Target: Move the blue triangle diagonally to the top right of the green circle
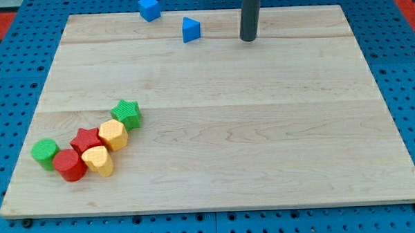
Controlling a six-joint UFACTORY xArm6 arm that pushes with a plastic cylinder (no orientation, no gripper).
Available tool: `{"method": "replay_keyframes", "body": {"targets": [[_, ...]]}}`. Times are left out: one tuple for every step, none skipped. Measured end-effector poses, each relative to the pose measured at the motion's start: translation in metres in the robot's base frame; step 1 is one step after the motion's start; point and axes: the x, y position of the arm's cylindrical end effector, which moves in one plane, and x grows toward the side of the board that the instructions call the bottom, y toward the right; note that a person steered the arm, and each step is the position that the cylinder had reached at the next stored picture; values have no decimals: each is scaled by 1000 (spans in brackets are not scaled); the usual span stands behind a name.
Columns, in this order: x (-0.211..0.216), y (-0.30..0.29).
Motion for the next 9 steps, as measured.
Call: {"method": "replay_keyframes", "body": {"targets": [[0,0],[1,14],[-18,72],[-67,53],[-61,3],[-41,-80],[-40,-152],[-26,-156],[-2,-167]]}}
